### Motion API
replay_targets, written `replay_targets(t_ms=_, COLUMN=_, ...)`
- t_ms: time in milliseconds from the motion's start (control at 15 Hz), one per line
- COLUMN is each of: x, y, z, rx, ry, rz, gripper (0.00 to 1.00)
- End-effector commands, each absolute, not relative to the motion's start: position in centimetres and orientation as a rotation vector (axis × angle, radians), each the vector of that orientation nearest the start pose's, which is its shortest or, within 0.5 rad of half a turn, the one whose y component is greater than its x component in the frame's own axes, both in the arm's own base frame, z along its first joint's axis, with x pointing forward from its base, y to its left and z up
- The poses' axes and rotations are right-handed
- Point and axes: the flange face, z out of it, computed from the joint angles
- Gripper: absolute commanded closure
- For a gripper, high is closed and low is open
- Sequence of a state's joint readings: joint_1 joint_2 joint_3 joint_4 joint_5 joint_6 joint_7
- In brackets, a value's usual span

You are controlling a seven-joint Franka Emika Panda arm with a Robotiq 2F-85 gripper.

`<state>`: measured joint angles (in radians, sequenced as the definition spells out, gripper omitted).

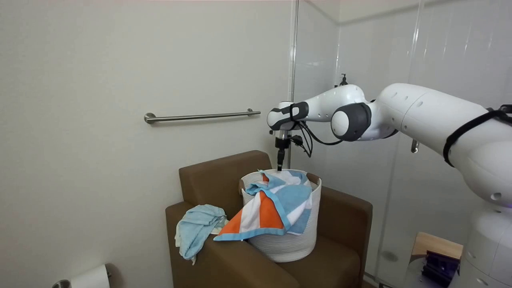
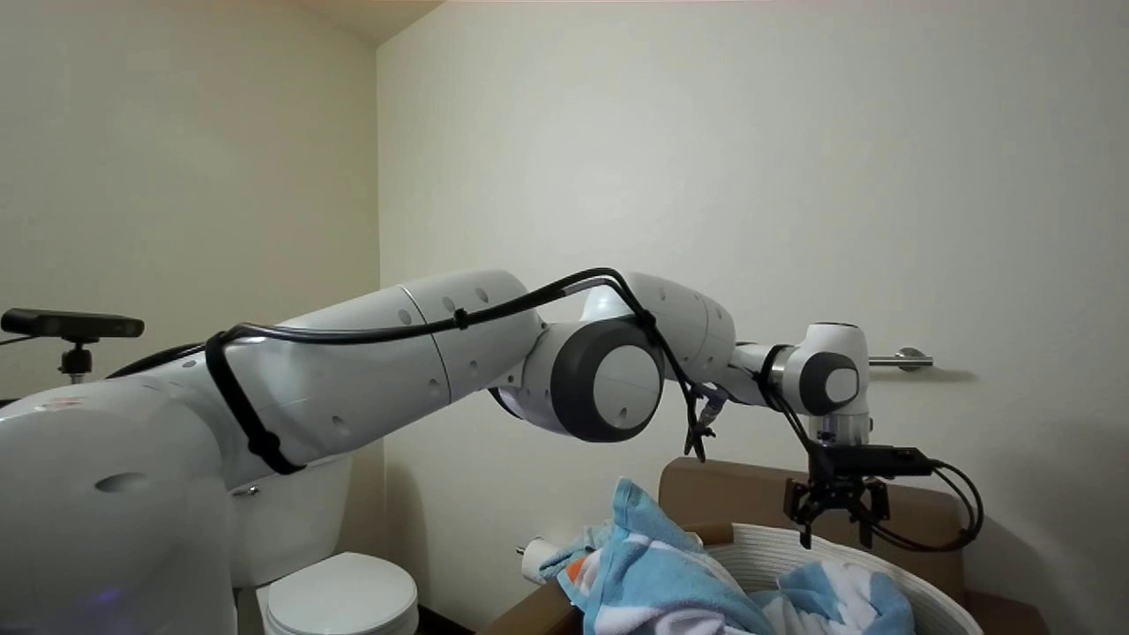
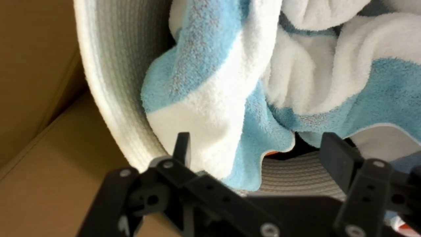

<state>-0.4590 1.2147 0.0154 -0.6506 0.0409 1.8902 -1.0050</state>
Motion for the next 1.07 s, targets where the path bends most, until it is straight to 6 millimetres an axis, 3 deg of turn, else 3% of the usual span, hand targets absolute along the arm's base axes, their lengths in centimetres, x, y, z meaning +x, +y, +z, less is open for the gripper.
replay_targets(t_ms=0, x=71.8, y=-35.3, z=23.9, rx=-2.980, ry=-0.842, rz=-0.146, gripper=0.00)
replay_targets(t_ms=733, x=68.6, y=-33.7, z=23.4, rx=-3.006, ry=-0.847, rz=-0.245, gripper=0.00)
replay_targets(t_ms=1000, x=65.5, y=-32.9, z=21.2, rx=-2.989, ry=-0.819, rz=-0.178, gripper=0.00)
